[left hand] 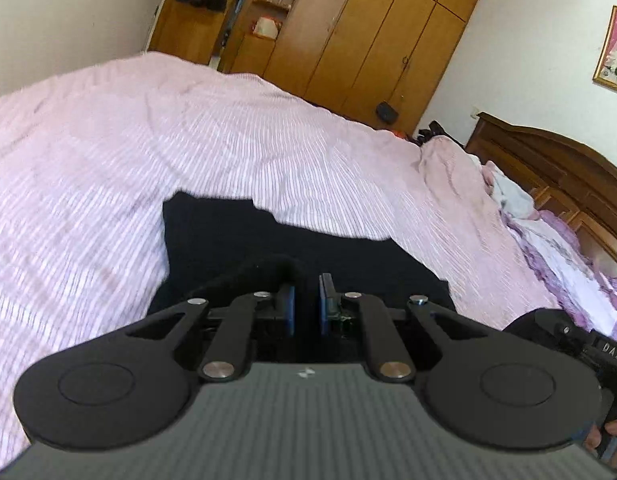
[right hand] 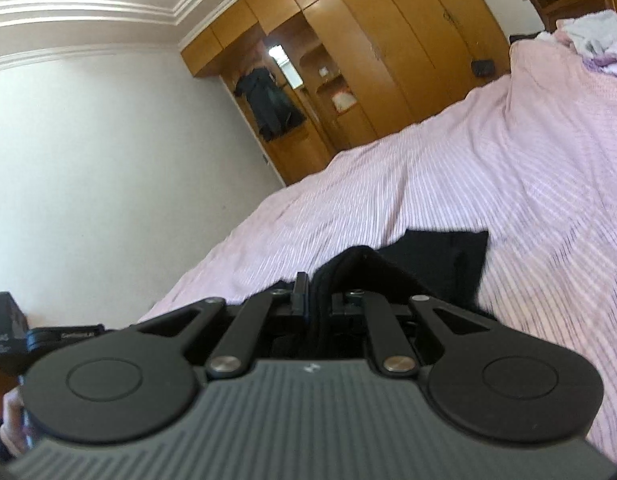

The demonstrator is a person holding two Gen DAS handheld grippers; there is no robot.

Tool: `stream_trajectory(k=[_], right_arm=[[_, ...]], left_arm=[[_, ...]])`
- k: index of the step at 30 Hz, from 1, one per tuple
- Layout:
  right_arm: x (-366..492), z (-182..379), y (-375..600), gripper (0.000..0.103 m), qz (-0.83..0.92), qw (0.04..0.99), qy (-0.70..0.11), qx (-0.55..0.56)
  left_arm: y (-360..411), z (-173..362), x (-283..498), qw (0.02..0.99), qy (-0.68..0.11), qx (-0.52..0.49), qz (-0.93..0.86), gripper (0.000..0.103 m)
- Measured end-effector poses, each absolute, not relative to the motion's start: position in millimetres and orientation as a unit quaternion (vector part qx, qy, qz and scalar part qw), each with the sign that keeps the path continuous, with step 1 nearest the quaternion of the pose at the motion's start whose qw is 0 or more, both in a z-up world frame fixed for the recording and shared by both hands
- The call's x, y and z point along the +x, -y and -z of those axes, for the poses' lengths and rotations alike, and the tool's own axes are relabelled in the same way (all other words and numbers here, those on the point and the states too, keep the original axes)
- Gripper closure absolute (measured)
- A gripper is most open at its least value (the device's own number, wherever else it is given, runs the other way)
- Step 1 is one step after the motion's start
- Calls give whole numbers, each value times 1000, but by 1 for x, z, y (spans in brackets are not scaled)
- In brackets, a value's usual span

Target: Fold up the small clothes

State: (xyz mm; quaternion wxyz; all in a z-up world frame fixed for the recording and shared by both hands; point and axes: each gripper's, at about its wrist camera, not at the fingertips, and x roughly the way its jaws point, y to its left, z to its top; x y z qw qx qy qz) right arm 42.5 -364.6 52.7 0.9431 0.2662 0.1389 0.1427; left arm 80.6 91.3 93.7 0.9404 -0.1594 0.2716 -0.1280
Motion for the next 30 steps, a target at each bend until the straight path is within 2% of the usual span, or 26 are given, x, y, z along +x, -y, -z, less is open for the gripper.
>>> stream_trajectory(k=[5,9,17,22,24,27,29,30], right_arm=[[88,-53,369,93,-120,948,-134,263],[125,-39,368,93,-94,951,-149,253],[179,16,361,93,-51,944,-223,236],[191,39,367,92,-47,930,-261,255],[190,38,367,92,-50,929,-265,255],[188,30,365,86,-56,930,-278,235],[184,23,364,71,-63,932,-284,215],[181,20,363,66,-68,933,-286,206]], left_arm=[[-83,-91,127,947,-268,-148,97,90],[-83,-69,166,944,-285,-150,73,90],[-85,-1,227,921,-364,-129,52,90],[-81,8,233,923,-368,-91,64,88],[-80,6,233,923,-370,-82,71,83],[-80,-3,226,921,-374,-75,84,67],[-80,-11,217,922,-370,-67,93,47],[-80,-15,211,924,-366,-58,95,43]])
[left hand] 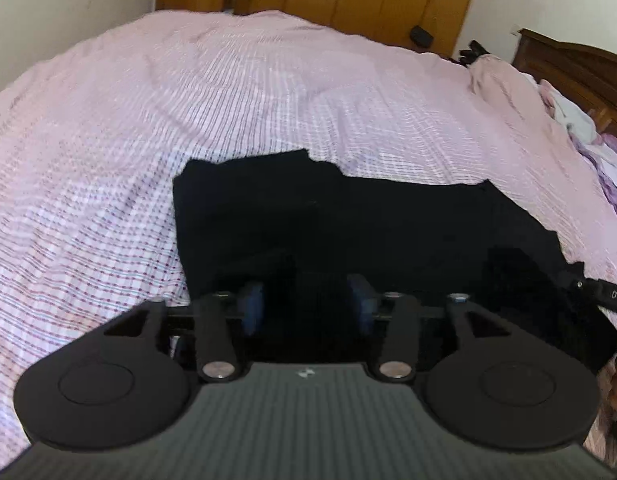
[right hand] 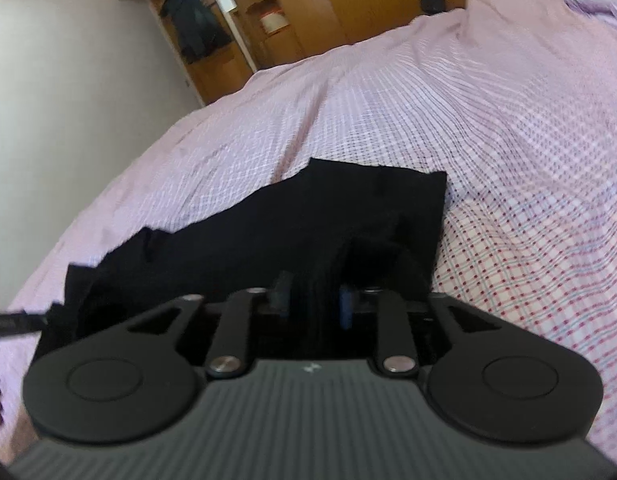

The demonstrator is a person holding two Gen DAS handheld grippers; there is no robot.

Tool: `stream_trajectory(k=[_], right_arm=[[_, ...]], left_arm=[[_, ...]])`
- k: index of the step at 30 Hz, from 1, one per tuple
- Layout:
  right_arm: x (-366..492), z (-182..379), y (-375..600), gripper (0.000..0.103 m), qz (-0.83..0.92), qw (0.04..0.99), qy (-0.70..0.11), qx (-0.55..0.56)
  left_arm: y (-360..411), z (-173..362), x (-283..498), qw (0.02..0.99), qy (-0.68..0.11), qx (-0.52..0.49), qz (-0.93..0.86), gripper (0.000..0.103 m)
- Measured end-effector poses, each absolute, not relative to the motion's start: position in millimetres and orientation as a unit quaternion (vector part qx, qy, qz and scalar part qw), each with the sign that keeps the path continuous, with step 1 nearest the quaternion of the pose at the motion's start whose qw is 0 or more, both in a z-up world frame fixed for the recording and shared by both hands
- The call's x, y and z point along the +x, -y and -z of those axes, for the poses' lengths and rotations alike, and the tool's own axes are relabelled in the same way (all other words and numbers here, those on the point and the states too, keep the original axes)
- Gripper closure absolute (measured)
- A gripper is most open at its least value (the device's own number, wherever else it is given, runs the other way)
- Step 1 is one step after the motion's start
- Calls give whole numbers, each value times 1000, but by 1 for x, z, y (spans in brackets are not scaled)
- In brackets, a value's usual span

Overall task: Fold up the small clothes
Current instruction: 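Open both tools and release the folded cardigan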

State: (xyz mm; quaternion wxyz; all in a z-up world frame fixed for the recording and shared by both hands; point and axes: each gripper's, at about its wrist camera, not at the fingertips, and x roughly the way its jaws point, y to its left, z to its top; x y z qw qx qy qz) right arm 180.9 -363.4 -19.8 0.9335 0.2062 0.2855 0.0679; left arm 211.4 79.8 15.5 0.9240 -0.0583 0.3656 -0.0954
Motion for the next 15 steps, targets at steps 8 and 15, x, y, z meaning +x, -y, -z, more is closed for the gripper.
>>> stream_trajectory(k=[8,15], right_arm=[[149,-3,358,55,-98,946,-291,105],[147,-7,355,55,-77,954,-291,9]], left_arm=[[-73,-30,188,930,-351,68,82,30],[-69,-22,189,914,-361,158,93,30]])
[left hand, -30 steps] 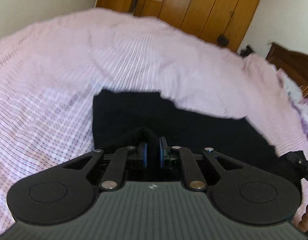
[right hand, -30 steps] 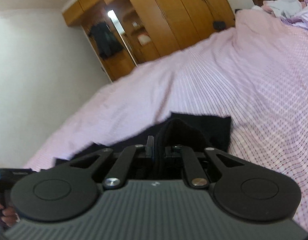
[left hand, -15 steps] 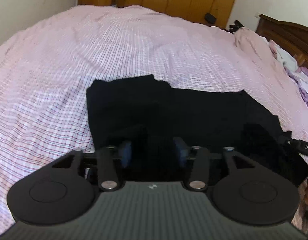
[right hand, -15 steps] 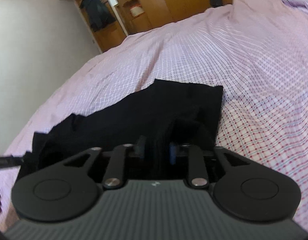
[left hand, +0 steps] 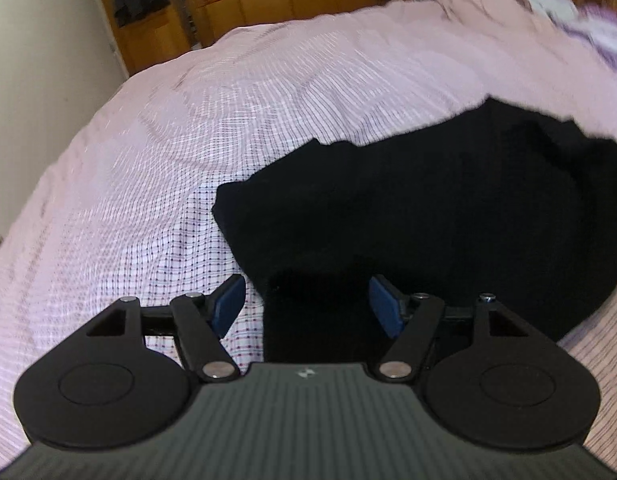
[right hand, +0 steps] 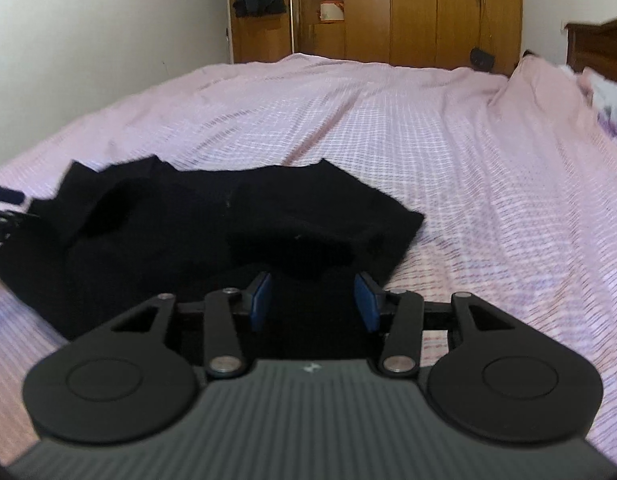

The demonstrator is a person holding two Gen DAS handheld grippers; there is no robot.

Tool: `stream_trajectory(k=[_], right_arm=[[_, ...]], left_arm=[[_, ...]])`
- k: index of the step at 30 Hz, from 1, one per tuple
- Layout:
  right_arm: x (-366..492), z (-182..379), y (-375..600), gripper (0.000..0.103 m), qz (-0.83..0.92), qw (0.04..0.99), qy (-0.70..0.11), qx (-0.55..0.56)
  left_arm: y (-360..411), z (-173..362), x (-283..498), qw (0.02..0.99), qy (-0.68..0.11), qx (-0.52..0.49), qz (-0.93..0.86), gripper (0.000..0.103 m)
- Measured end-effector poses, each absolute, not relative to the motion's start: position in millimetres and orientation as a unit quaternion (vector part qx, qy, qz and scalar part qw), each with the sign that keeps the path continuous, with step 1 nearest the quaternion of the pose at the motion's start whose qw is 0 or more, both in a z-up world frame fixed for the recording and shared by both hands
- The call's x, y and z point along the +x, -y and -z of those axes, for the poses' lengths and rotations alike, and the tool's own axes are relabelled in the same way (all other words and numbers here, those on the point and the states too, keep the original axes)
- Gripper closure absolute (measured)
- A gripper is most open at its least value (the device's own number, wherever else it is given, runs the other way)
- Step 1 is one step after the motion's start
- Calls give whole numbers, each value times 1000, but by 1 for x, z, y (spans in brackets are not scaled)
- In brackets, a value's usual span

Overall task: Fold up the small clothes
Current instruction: 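Open both tools and release the folded cardigan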

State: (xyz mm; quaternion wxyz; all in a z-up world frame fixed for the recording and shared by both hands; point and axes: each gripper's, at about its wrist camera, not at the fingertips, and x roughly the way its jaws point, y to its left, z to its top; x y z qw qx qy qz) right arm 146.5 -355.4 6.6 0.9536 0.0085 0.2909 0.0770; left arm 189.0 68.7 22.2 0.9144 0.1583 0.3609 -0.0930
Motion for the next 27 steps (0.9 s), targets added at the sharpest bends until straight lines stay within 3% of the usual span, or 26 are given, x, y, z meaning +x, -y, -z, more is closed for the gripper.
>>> stream_trajectory(k=[13,21,22,25,27], right_arm=[[194,8,334,55,-84,942,-304,-116],[204,6,322,55,-101,947,-284,-116],[205,6,320,56,-104,947,-282,-115],[209,6,319,57,-114,947,-285,-98],[211,6,320,65,-115,948,-284,-89]], left_arm=[[-56,-7,204,895,-365,232,112,30],[-50,-13,216,908,-325,199,171,30],[-47,-12,217,908,-322,199,179,32],[-40,-4,226,905,-329,192,189,57],[-39,1,232,908,-331,185,178,59]])
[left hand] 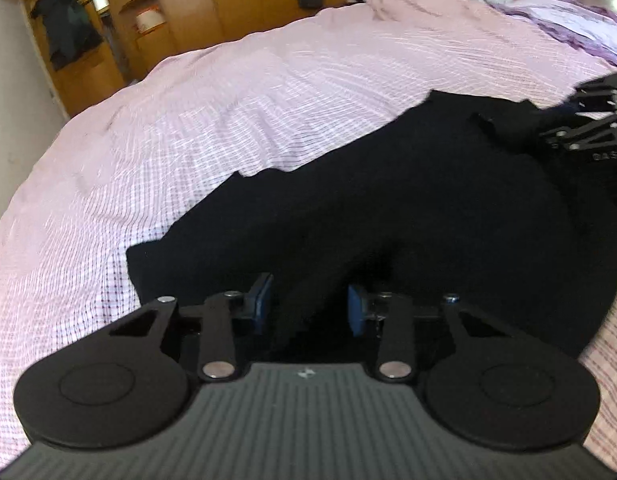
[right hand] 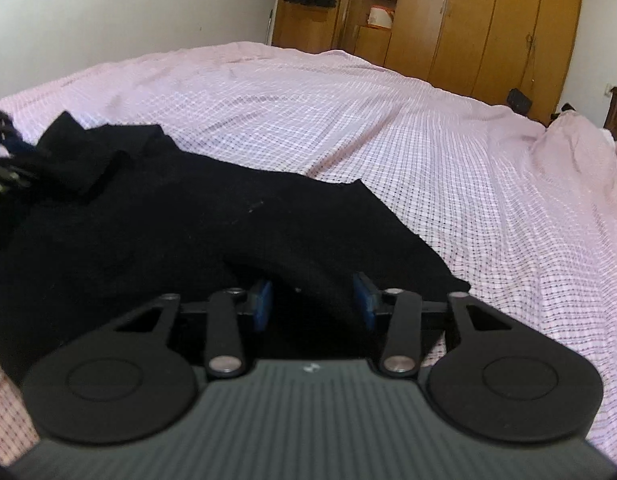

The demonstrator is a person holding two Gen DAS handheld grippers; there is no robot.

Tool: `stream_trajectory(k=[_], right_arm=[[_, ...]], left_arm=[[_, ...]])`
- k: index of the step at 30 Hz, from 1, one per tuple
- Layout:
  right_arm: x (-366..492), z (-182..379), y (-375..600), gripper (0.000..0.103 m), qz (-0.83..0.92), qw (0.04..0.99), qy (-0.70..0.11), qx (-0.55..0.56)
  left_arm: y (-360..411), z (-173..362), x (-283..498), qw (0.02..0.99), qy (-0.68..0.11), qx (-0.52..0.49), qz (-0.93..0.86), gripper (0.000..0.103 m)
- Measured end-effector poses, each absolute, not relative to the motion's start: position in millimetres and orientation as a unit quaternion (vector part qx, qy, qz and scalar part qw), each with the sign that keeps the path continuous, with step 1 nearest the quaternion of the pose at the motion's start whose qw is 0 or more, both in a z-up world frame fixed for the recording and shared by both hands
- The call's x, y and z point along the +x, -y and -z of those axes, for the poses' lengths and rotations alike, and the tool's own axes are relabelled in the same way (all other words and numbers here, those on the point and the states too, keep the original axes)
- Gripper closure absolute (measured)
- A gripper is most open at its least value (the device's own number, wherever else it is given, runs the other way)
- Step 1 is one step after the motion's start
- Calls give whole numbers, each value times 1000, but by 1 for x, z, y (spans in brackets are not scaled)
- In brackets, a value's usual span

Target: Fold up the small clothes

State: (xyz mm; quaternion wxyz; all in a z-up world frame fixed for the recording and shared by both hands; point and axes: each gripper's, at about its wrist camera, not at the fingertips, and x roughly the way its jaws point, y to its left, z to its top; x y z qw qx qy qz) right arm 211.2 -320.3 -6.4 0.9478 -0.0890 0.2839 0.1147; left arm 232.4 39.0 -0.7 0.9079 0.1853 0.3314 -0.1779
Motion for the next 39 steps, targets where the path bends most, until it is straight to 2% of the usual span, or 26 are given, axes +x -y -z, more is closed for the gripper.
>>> stream_trajectory(k=[10,12,13,14,16,24,27,31,33,35,38,39], right_arm=[[224,10,325,66,-106,951,-287,-53],[225,11,325,75,-106,951,-288,-41],[225,11,325,88,-106,951,-288,-38],[224,10,326,92,-107,952,-286,-34],[218,7,327,95,-108,955,-273,-28],[210,-45,346,95,-100,978,-177,47],[234,-43,348,95,-80,979,-182,53],[278,-4,344,94,-45,964,-255,61],[293,19,342,92,-21,953,-295,58],[298,36,348,89,-12,946,-312,84],[294,29,361,79,-10,946,-301,122],[291,24,365,79,-7,947,-294,132]], left_arm=[[-45,8,255,916,-337,150,159,57],[-44,13,258,917,-342,136,153,58],[-44,14,259,918,-343,127,151,69],[-44,14,258,919,-344,114,154,93],[-45,9,254,925,-337,100,147,95],[-64,-48,258,962,-244,69,102,95],[-71,-45,284,961,-262,41,82,95],[-71,-7,319,943,-327,22,57,91],[-69,10,324,939,-339,43,37,80],[-70,17,325,939,-338,59,17,52],[-81,9,320,944,-326,53,10,47],[-85,3,318,947,-319,46,9,46]])
